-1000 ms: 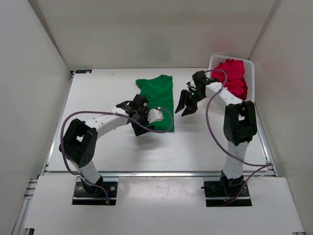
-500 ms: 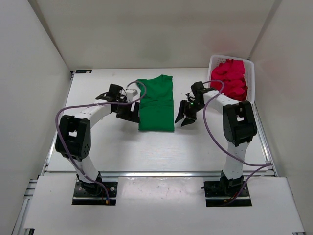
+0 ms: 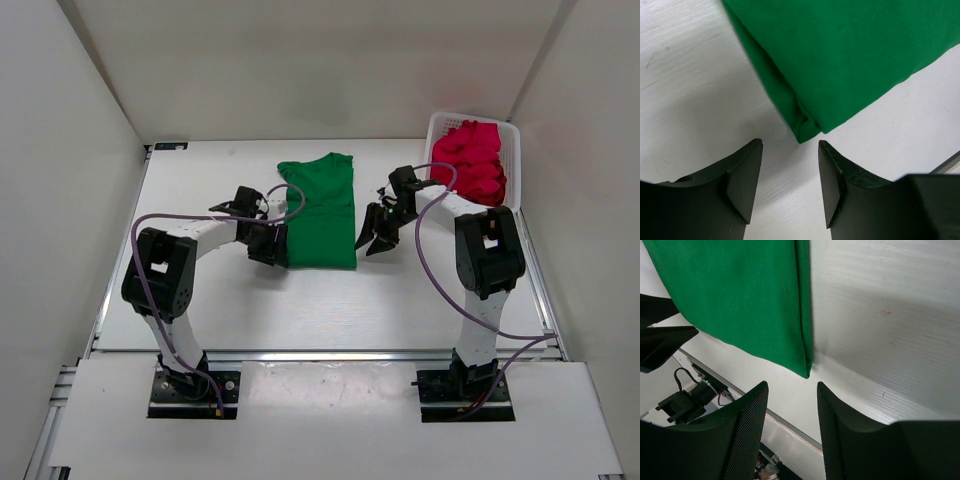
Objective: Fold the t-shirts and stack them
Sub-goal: Grab one side of the 2/3 rectangular tshirt with both arms
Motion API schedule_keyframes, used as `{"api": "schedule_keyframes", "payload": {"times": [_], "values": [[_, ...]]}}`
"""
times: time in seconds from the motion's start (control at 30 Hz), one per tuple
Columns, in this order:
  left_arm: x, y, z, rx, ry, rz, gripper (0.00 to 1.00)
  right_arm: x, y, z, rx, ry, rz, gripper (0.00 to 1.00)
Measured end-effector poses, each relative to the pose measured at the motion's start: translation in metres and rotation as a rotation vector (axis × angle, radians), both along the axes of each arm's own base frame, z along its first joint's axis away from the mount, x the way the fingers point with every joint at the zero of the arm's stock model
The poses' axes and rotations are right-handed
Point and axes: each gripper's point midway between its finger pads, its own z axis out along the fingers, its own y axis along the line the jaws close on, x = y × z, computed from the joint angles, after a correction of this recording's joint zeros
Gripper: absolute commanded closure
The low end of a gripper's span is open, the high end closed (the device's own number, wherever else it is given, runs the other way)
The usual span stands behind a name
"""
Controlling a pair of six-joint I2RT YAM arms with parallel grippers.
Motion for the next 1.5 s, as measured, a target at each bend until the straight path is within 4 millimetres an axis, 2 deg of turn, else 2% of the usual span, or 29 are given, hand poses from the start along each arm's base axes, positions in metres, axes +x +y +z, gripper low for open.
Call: {"api": "schedule_keyframes", "payload": {"times": [0.2,0.37,0.53,0.63,0.83,0.87,0.9,0.93,1.0,1.03,1.07,1.1,1.27,1.5], "values": [[-0.002,-0.011,-0.004,0.022,-0.013,-0.031,0.49,0.0,0.0,0.0,-0.001,0.001,0.0,0.51],[-0.002,-0.018,-0.008,0.061,-0.033,-0.049,0.74,-0.001,0.0,0.0,-0.001,0.001,0.001,0.51],[0.005,-0.019,-0.01,0.075,-0.037,-0.043,0.94,-0.004,0.002,-0.001,-0.002,0.007,0.011,0.51],[0.006,-0.018,-0.01,0.077,-0.039,-0.041,0.99,-0.008,0.004,-0.003,-0.006,0.018,0.023,0.51],[0.006,-0.017,-0.01,0.077,-0.038,-0.037,1.0,-0.02,0.01,-0.028,-0.042,0.106,0.062,0.52],[0.006,-0.017,-0.01,0.078,-0.038,-0.038,1.0,-0.022,0.011,-0.032,-0.045,0.122,0.066,0.55],[0.006,-0.017,-0.01,0.078,-0.038,-0.038,1.0,-0.023,0.013,-0.033,-0.037,0.134,0.073,0.65],[0.006,-0.017,-0.01,0.078,-0.038,-0.038,1.0,-0.024,0.013,-0.033,-0.037,0.134,0.081,0.69],[0.006,-0.017,-0.01,0.078,-0.039,-0.039,1.0,-0.024,0.014,-0.034,-0.036,0.135,0.086,0.84],[0.006,-0.017,-0.01,0.078,-0.04,-0.039,1.0,-0.024,0.014,-0.035,-0.033,0.141,0.086,0.86],[0.006,-0.016,-0.01,0.079,-0.04,-0.039,1.0,-0.025,0.014,-0.036,-0.03,0.144,0.089,0.96],[0.006,-0.016,-0.01,0.079,-0.039,-0.039,1.0,-0.025,0.015,-0.037,-0.027,0.148,0.092,1.0],[0.006,-0.012,-0.01,0.085,-0.036,-0.039,1.0,-0.025,0.014,-0.039,-0.02,0.158,0.088,1.0],[0.001,0.005,-0.009,0.104,-0.015,-0.037,1.0,-0.023,0.01,-0.04,-0.005,0.16,0.074,1.0]]}}
